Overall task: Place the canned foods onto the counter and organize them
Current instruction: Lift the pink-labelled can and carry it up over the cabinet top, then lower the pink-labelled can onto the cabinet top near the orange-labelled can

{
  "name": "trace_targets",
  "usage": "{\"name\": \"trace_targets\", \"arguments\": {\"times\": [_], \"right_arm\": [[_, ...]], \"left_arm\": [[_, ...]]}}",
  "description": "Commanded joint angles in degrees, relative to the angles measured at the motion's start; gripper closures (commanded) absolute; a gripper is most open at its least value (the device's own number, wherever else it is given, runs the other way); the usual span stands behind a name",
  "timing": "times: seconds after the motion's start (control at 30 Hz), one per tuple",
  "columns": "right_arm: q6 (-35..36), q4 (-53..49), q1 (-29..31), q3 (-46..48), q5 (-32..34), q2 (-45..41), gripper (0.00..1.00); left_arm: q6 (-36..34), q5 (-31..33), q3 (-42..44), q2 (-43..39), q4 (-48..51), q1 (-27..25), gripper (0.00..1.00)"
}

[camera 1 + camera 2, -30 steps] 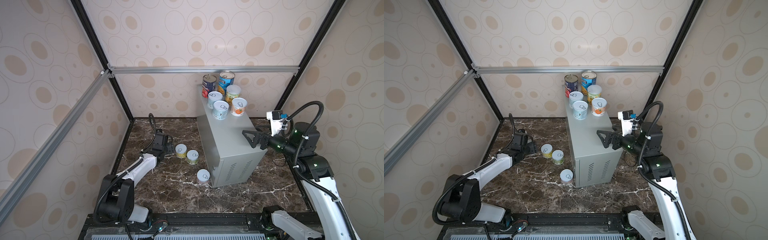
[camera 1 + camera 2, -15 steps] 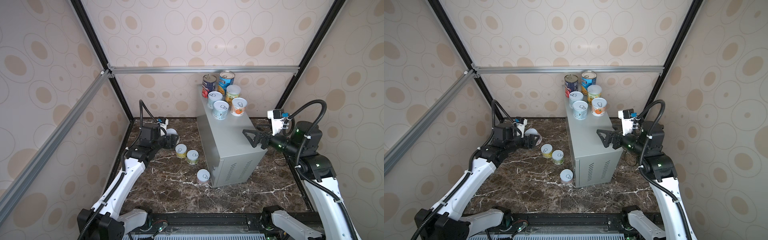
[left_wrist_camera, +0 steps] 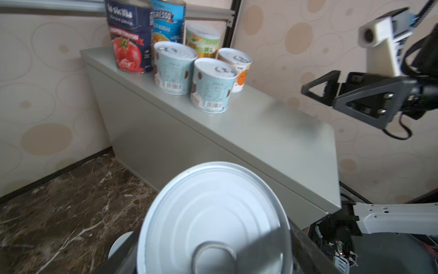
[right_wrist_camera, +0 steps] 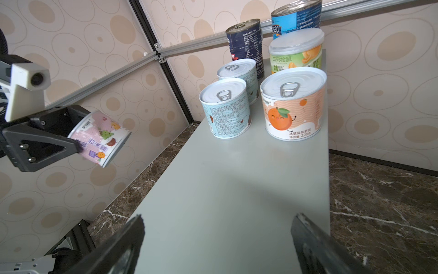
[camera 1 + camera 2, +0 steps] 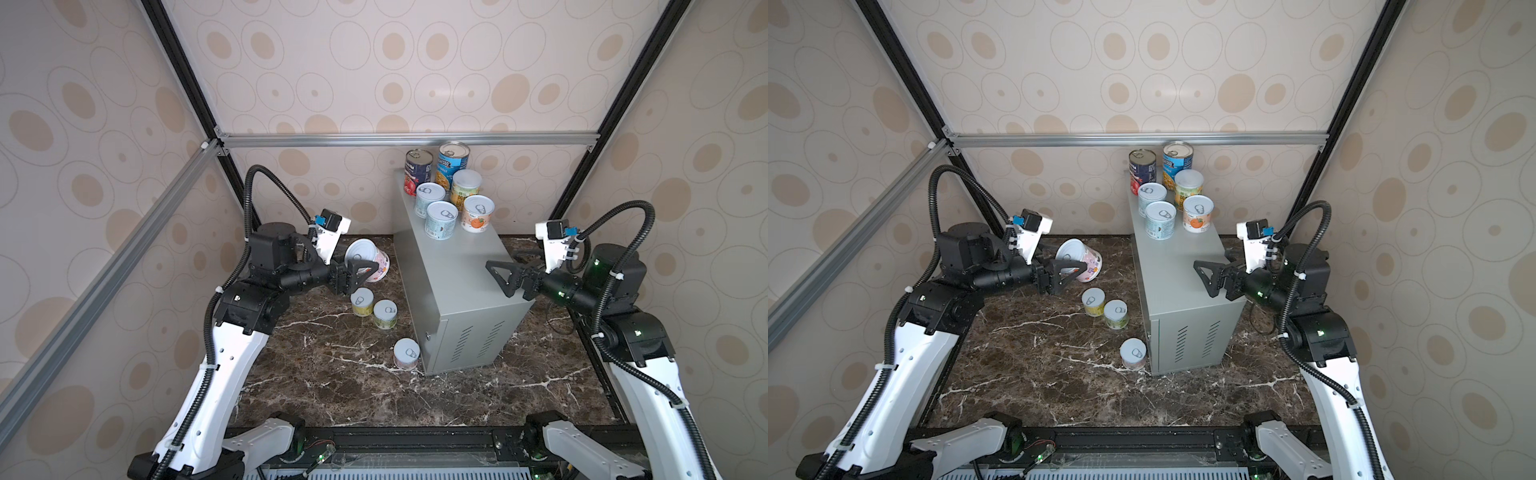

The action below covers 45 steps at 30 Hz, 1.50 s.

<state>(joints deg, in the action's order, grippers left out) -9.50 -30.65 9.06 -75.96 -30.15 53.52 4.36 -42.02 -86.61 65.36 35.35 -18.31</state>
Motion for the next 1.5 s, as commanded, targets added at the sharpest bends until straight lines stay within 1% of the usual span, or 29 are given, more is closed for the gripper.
{"name": "trace_targets", "arguments": {"times": [0.0, 0.13, 0.3, 0.6, 0.7, 0.87, 1.03, 1.23, 1.3, 1.37, 1.47], "right_arm": [[1.2, -1.5, 0.7, -1.5, 0.0, -1.3, 0.0], [1.5, -2.5, 0.7, -1.7, 1.0, -1.9, 0.0], [1.0, -4.6, 0.7, -2.6, 4.5, -1.7, 0.0], [1.2, -6.9, 0.7, -3.1, 7.5, -2.4, 0.0], [1.3, -7.4, 0.7, -3.1, 7.9, -3.0, 0.0], [1.5, -8.2, 0.7, -3.0, 8.4, -3.8, 0.0], [1.7, -8.5, 0.7, -2.8, 8.9, -4.4, 0.0], [1.6, -9.4, 0.7, -3.1, 10.6, -5.3, 0.0], [1.6, -9.7, 0.7, -3.1, 11.1, -5.6, 0.0], [1.7, -10.1, 0.7, -3.1, 11.5, -5.9, 0.0], [1.9, -10.6, 0.7, -3.2, 11.8, -6.2, 0.0]], "left_arm": [[-1.9, -5.3, -6.0, 1.5, -0.5, -2.5, 1.0], [-2.2, -4.2, -11.7, 5.1, 2.3, -7.3, 1.0], [-1.8, -0.7, -17.5, 9.9, 4.2, -12.4, 1.0], [-4.0, 7.5, -27.9, 19.7, 10.3, -19.9, 1.0], [-4.3, 10.6, -31.6, 23.0, 12.4, -21.7, 1.0], [-4.3, 12.9, -36.0, 27.3, 13.8, -23.9, 1.0], [-4.4, 14.5, -39.6, 31.4, 15.2, -26.1, 1.0], [-4.5, 14.7, -43.3, 36.4, 15.9, -27.9, 1.0], [-4.5, 14.8, -44.1, 37.9, 16.0, -28.3, 0.94], [-4.5, 14.7, -45.3, 39.5, 16.1, -28.7, 0.86], [-4.6, 14.8, -46.4, 41.1, 16.2, -29.2, 0.7]]}}
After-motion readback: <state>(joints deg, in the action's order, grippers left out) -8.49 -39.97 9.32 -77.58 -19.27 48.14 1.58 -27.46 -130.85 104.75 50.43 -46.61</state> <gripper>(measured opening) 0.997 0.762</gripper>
